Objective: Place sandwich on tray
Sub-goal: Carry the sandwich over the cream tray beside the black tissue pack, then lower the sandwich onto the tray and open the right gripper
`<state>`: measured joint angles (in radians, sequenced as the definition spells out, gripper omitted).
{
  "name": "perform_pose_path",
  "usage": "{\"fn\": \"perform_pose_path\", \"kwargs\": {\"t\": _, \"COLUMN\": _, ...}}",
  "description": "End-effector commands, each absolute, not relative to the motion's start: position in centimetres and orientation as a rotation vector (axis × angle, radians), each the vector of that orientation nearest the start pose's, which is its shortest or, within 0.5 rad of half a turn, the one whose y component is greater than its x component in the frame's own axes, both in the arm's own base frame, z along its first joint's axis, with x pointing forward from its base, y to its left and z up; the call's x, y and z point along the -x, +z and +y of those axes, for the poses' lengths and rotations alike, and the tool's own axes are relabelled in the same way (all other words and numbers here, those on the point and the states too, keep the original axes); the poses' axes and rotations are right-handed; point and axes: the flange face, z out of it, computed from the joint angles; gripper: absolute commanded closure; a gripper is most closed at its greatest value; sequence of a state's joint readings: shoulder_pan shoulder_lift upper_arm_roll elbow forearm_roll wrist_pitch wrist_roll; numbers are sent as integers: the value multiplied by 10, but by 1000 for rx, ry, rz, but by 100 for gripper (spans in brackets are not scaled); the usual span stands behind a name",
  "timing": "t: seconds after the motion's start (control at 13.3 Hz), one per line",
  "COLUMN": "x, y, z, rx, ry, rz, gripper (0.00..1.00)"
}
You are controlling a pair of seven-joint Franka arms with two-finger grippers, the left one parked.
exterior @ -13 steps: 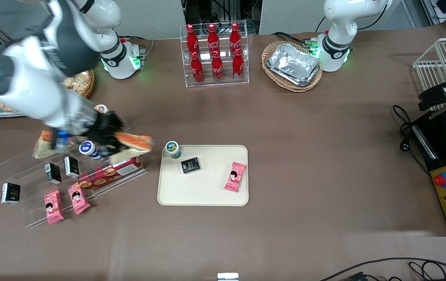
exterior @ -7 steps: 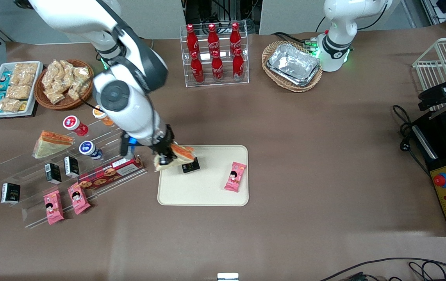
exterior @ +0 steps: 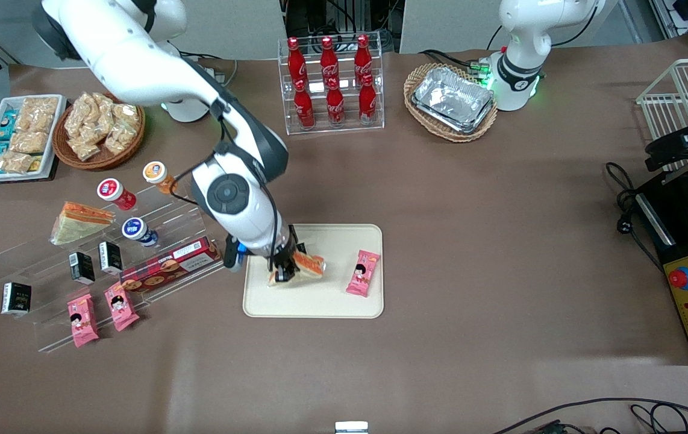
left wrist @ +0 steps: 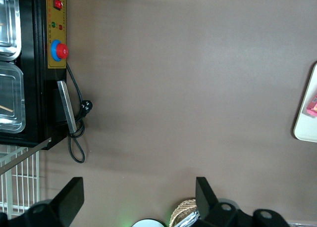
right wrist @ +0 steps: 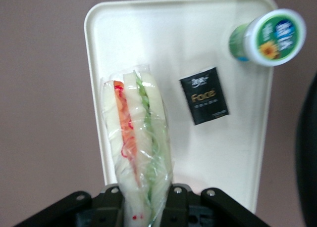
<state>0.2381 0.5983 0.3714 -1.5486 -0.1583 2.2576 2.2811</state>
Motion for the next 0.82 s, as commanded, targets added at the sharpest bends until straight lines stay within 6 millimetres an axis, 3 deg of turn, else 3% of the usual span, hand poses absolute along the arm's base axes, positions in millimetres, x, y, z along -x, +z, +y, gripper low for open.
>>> {"fn": "perform_pose_path", "kwargs": {"t": 0.0, "x": -648, "y": 303, "z": 379, "rx": 1907, "ry": 21, "rz": 2233, "gripper": 77}}
{"fn": "perform_pose_path", "kwargs": {"t": 0.3, "x": -665, "y": 268, "z": 378, "rx": 1824, "ry": -61, "rz": 2289, "gripper": 76}}
{"fn": "perform_pose_path", "kwargs": {"t": 0.75, "x": -664, "y": 239, "z": 384, "rx": 1806, "ry": -56, "rz": 2271, "gripper": 75}}
